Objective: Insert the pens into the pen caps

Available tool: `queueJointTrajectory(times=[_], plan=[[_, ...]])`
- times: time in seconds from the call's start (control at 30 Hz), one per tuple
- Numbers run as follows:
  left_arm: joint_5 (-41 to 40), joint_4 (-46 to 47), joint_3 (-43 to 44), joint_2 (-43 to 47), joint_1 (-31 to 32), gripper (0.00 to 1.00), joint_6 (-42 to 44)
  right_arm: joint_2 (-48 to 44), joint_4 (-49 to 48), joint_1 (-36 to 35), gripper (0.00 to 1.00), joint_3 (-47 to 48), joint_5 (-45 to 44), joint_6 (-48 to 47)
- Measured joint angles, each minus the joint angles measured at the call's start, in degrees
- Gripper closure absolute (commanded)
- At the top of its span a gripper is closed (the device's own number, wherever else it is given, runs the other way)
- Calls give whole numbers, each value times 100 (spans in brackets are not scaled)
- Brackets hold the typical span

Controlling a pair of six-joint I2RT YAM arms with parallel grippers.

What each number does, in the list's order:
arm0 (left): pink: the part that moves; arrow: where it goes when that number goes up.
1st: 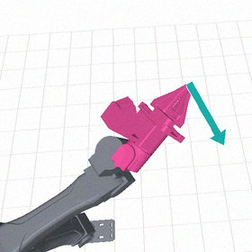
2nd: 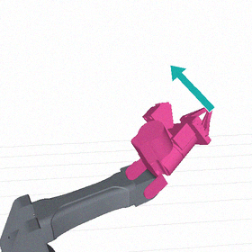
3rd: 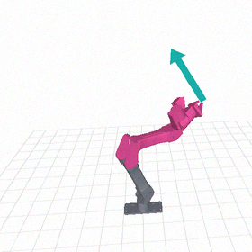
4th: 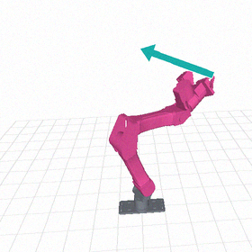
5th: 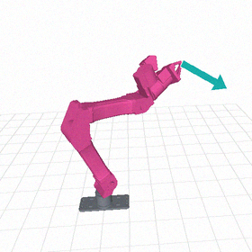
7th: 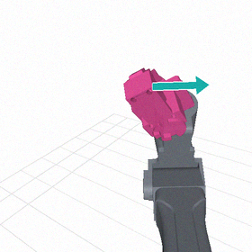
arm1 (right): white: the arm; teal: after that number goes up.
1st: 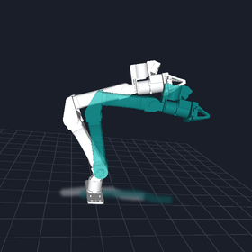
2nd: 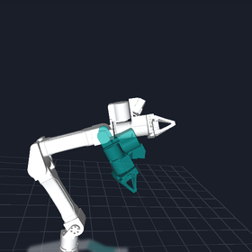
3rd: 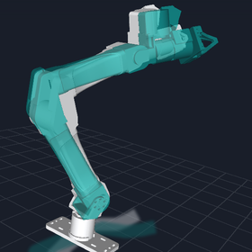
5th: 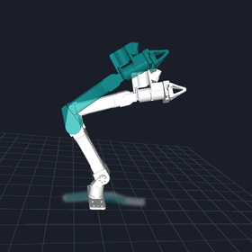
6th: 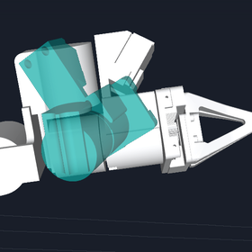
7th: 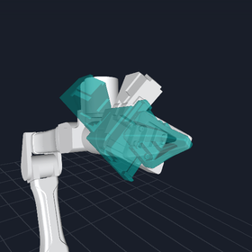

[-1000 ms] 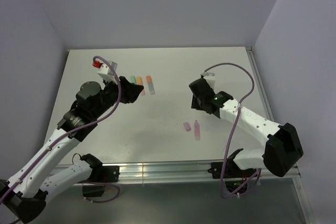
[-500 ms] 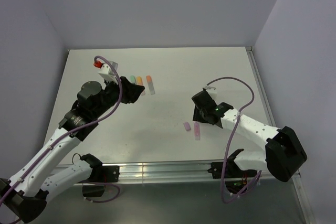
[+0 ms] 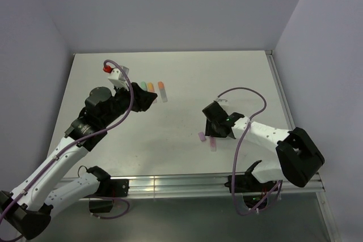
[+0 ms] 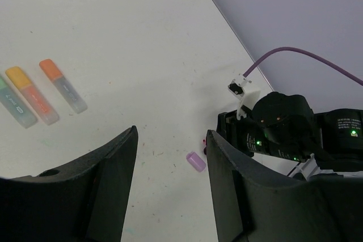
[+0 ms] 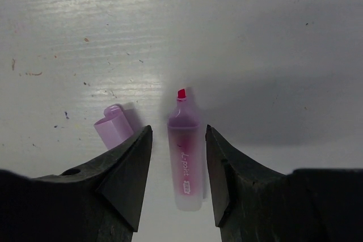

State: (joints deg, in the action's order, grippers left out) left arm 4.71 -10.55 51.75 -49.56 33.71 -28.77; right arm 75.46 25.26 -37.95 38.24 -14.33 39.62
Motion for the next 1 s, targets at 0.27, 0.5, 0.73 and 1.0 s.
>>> queueJointTrajectory(times=[0.27,0.5,0.73,1.0], plan=[[31,4,0,-17,-22,43,-44,431,4,-133,49,0,-15,87],[50,4,-2,-22,-44,43,-61,516,2,-155,54,26,-87,101],[55,15,-2,-55,-44,43,-63,734,85,-166,64,205,-212,105],[72,24,-2,-59,-52,44,-63,953,96,-302,99,407,-328,184]])
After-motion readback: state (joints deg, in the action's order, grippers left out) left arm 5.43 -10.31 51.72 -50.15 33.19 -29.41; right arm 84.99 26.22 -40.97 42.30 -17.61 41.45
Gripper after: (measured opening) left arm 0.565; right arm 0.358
